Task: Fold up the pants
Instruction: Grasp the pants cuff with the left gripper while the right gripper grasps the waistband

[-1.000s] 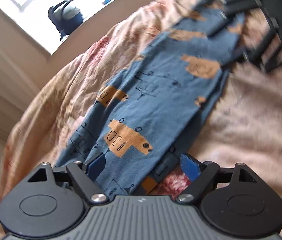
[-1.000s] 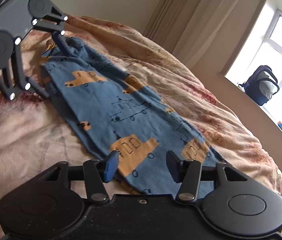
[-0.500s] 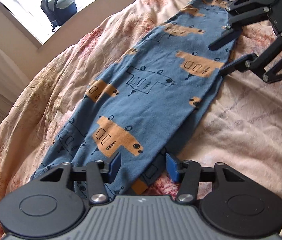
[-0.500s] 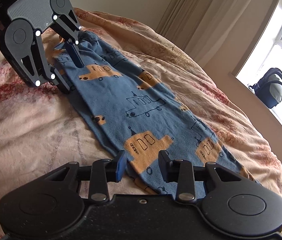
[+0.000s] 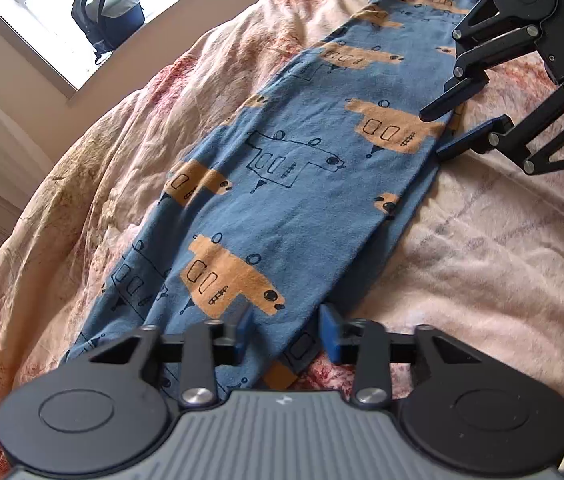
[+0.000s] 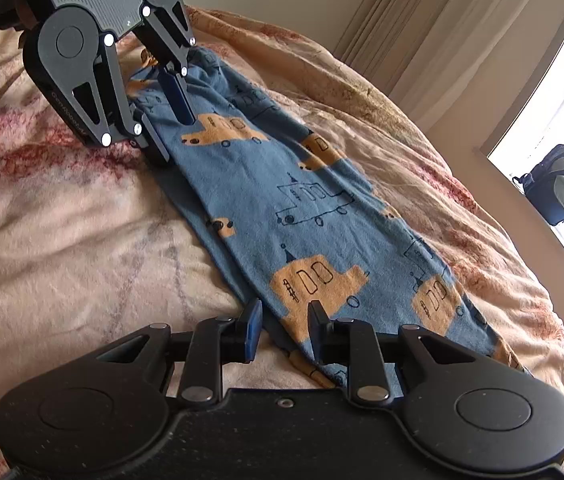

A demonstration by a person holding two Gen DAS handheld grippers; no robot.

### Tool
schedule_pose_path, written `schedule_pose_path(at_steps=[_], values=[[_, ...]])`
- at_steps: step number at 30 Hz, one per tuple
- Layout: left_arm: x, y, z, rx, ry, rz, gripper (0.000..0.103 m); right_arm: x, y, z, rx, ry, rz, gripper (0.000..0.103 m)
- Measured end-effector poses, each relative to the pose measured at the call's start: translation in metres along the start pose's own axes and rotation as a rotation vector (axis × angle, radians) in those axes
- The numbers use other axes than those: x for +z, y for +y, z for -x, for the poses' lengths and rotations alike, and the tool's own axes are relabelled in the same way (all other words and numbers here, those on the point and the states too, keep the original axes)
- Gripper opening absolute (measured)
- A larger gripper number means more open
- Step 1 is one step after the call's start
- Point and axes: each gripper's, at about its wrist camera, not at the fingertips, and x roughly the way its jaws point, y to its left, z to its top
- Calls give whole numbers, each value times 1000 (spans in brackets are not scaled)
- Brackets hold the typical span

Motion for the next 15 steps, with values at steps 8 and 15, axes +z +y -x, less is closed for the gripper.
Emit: schedule_pose_path(at_steps=[8,15], values=[[0,-1,3,-31,-12,10,2,1,-2,2,-8,-21,-14,0],[-2,5,15,-49,-31,30,1,2,-5,9,19,-22,-7,0]])
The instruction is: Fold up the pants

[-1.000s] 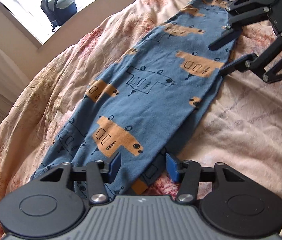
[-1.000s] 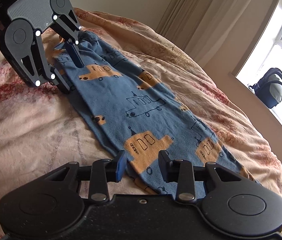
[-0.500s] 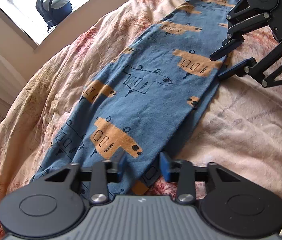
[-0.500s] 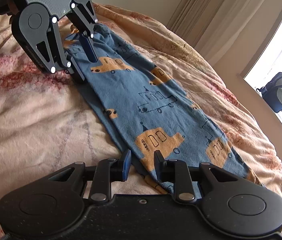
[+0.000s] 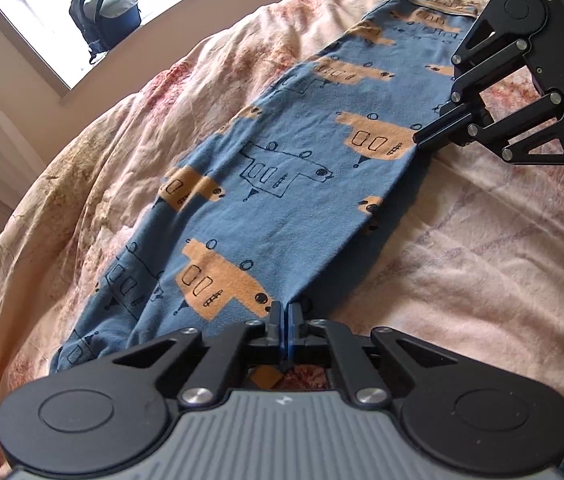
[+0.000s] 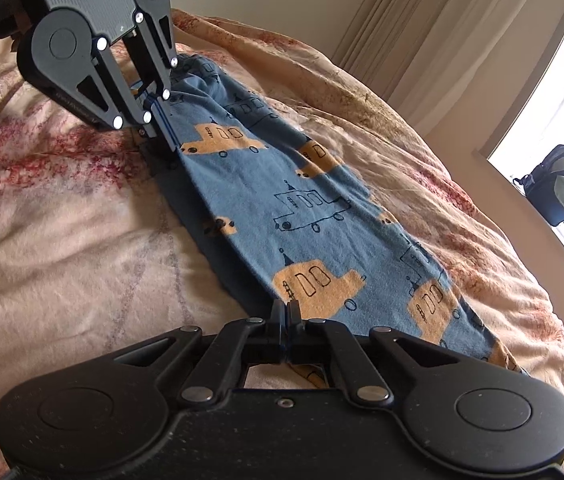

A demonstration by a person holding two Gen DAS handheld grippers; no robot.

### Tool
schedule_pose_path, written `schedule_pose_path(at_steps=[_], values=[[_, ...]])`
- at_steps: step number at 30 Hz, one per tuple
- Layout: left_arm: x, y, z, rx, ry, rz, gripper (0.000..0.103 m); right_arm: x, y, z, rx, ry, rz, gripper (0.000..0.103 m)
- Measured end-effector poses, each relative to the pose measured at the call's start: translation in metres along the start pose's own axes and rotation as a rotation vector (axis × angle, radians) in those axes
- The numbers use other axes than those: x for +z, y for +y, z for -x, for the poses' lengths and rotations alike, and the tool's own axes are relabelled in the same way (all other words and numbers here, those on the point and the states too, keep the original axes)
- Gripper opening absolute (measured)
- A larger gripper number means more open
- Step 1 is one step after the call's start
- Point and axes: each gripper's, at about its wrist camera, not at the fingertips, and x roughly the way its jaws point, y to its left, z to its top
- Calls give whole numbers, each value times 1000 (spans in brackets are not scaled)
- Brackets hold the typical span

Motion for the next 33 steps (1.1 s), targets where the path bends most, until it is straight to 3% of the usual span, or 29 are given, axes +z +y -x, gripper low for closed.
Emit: schedule_pose_path(at_steps=[9,11,12,13,14,15,16,17,21,24,26,28,33], values=[[-11,-15,-14,-60,51,-2,0,-6,6,-7,53,65,40,0],[-14,-20,-10,-41,31,-14,0,-6,5,-6,44,65,32,0],[-13,-17,-7,-40,30,17,5,-6,1,-3,30,61,16,0],[-12,-13,-2,-54,23,70,13,-5,-4,1,12,57,-8,12],[-11,-8,3,-72,6,126,44,-4,-12,8,-11,54,-37,20],[-9,-2,8,-87,-20,181,75,-5,-22,15,-35,56,-71,42],[-7,2,13,-92,-54,231,87,-7,-34,23,-72,61,-116,64],[-3,6,16,-91,-83,270,100,-10,-49,32,-120,61,-173,71],[37,22,0,-85,-96,345,103,-45,-127,63,-332,114,-528,94],[85,27,-26,-69,-75,385,103,-98,-183,88,-395,94,-900,95],[122,27,-46,-99,-81,395,103,-141,-207,101,-352,49,-1152,95],[165,26,-69,-144,-83,397,103,-178,-222,107,-275,-2,-1335,88],[266,7,-118,-294,-135,367,103,-226,-232,102,-214,-13,-1435,81]])
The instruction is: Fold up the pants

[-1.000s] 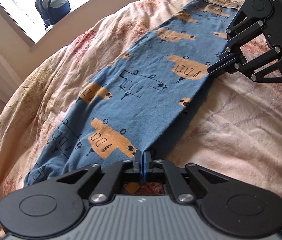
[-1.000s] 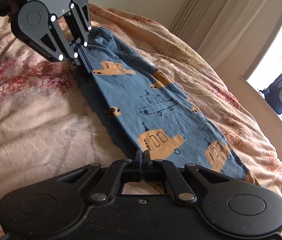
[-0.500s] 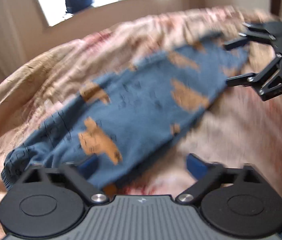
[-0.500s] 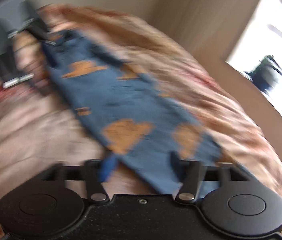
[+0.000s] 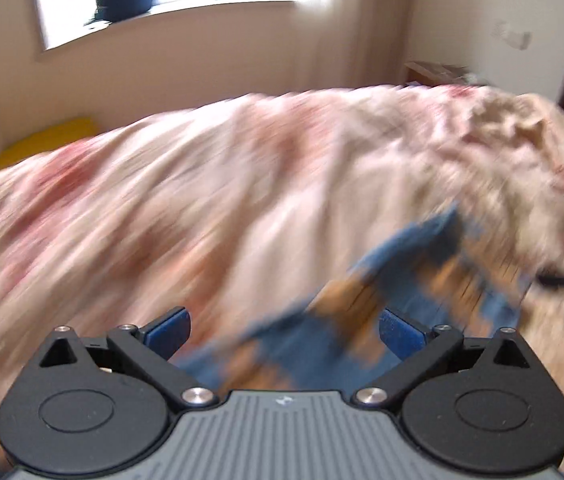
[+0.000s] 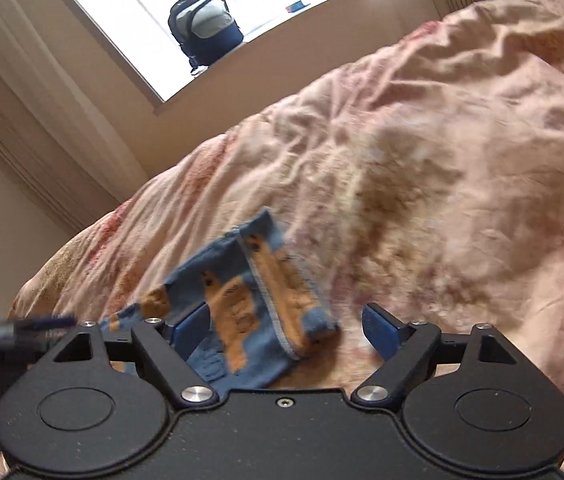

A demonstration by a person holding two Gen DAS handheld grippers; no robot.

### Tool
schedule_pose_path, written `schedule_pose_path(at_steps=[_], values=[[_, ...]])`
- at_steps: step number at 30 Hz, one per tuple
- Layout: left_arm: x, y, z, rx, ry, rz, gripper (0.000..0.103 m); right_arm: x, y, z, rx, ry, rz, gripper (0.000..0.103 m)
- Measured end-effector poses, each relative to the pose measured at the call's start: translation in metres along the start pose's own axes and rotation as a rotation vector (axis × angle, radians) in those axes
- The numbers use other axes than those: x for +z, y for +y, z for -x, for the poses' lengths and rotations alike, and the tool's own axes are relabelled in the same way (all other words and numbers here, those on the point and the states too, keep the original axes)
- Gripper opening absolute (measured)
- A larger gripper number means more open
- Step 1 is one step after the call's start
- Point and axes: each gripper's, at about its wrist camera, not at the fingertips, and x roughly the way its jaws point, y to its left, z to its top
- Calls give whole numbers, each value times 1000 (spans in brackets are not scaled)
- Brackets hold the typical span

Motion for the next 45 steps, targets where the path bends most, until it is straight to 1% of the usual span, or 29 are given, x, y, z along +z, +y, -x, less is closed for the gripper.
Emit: schedule_pose_path(at_steps=[2,3,5,7,9,10,12,14,16,19,21,23,25,27,29,30,31,32,34,36,38,40,42,45], values=[[26,-19,-27,-49,12,-37,103,1,-8,-10,38,21,-26,80],[35,-28,-40,-49,31,-59,103,0,-10,-14,53,28,-26,80],[49,-45,-65,-26,62,-101,103,0,-9,-17,63,28,-9,81],[56,-55,-86,1,89,-137,103,0,-6,-22,62,29,10,81],[59,-63,-106,70,128,-178,103,-1,-5,-25,80,28,13,81],[58,-65,-112,88,145,-189,103,-1,-5,-26,91,29,7,81],[55,-67,-117,99,147,-192,103,-2,-7,-28,112,37,-12,78],[52,-68,-115,97,137,-198,103,-2,-8,-31,120,45,-35,67],[52,-66,-110,86,135,-181,103,-3,-14,-34,119,61,-76,43],[62,-61,-94,85,146,-115,102,-2,-23,-33,119,52,-149,29],[71,-60,-82,69,158,-54,102,-1,-20,-29,120,34,-140,19],[79,-59,-72,21,194,27,102,-2,-9,-25,92,23,-74,17],[87,-57,-63,-66,236,125,102,-2,7,-19,53,0,13,17],[92,-57,-58,-148,278,209,103,-5,29,-11,18,-42,134,17],[98,-61,-59,-196,315,266,103,-10,52,-7,-25,-64,269,17],[101,-64,-61,-208,325,284,103,-15,63,-7,-54,-70,341,17],[104,-68,-63,-206,335,295,103,-19,73,-8,-77,-75,408,17],[107,-73,-65,-190,349,295,103,-23,79,-8,-94,-77,467,17],[112,-84,-73,-142,372,270,103,-32,90,-9,-126,-83,566,17],[115,-95,-82,-105,392,226,103,-39,100,-10,-138,-85,639,17],[116,-105,-86,-84,400,196,101,-47,106,-12,-148,-85,693,17],[115,-112,-89,-59,416,190,93,-52,111,-16,-152,-76,731,17],[114,-115,-91,-57,447,192,81,-55,113,-18,-152,-68,751,17],[110,-119,-90,-39,479,177,78,-55,113,-18,-157,-62,748,17]])
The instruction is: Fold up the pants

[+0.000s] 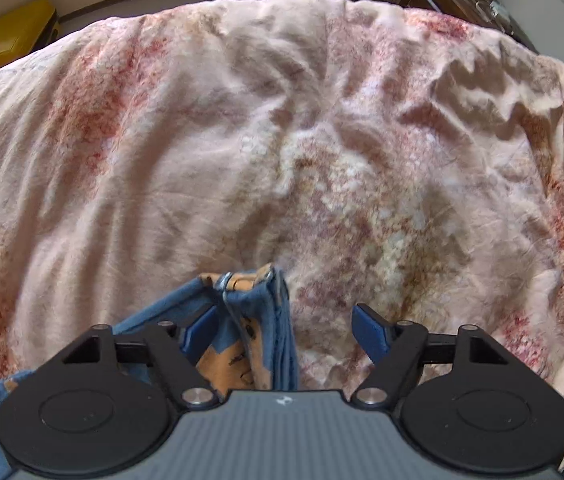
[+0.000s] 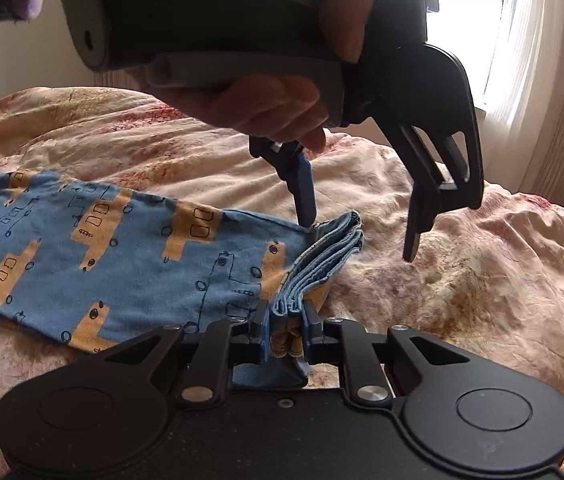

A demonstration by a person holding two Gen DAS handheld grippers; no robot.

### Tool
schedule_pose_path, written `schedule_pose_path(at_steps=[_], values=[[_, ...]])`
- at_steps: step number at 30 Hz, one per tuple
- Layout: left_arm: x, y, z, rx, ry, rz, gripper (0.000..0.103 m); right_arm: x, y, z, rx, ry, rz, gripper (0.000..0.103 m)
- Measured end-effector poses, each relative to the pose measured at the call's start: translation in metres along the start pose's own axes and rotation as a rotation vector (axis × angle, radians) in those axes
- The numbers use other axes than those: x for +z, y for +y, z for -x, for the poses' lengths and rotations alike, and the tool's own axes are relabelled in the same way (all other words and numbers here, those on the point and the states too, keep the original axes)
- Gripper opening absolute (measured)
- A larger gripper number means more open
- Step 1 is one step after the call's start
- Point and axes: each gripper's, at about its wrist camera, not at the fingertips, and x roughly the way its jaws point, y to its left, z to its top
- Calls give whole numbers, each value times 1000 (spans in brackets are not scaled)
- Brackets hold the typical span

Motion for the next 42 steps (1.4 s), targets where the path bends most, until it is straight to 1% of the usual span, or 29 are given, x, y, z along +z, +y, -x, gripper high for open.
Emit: schedule_pose_path(at_steps=[2,4,5,6,7,8,9,10,11,12,16,17,19,22,24,26,29,31,33,36,39,42], values=[[-6,-1,2,-5,9,-11,77,1,-1,1,-3,3,-3,17],[-10,1,4,-26,-1,-3,73,1,1,1,-4,3,5,17],[-11,1,5,-32,-7,-1,67,1,2,0,-6,6,11,17],[-10,1,4,-31,-12,0,58,1,4,0,-8,8,19,17],[-10,1,3,-27,-16,-1,53,1,5,0,-8,9,26,17],[-10,0,2,-23,-19,-6,41,0,7,0,-11,10,31,17],[-11,0,1,-20,-23,-18,24,0,8,0,-14,9,35,17],[-12,0,2,-12,-33,-33,17,0,9,0,-16,10,40,17],[-15,1,4,-11,-50,-48,13,-1,10,0,-18,13,46,17],[-18,3,7,-28,-68,-53,10,-1,12,0,-20,14,52,17],[-37,26,28,-92,-163,-40,8,1,16,7,-24,-20,61,15],[-43,35,35,-116,-188,-30,8,2,19,10,-26,-35,70,15],[-55,57,52,-194,-229,10,8,5,28,18,-25,-70,96,15],[-79,95,80,-281,-296,75,7,10,50,33,-6,-132,149,15],[-101,120,96,-314,-343,103,7,15,69,42,18,-170,193,15],[-125,146,108,-339,-378,136,7,17,90,49,60,-197,252,15],[-163,185,113,-348,-409,196,7,15,123,53,125,-196,346,15],[-185,211,113,-341,-428,235,7,14,147,55,159,-194,405,15],[-208,238,109,-343,-448,273,7,14,168,56,189,-189,439,15],[-234,270,98,-314,-484,306,8,11,202,49,229,-170,483,15],[-253,293,75,-307,-496,347,8,1,234,35,244,-129,546,15],[-270,318,54,-337,-513,393,9,-8,256,21,229,-103,581,15]])
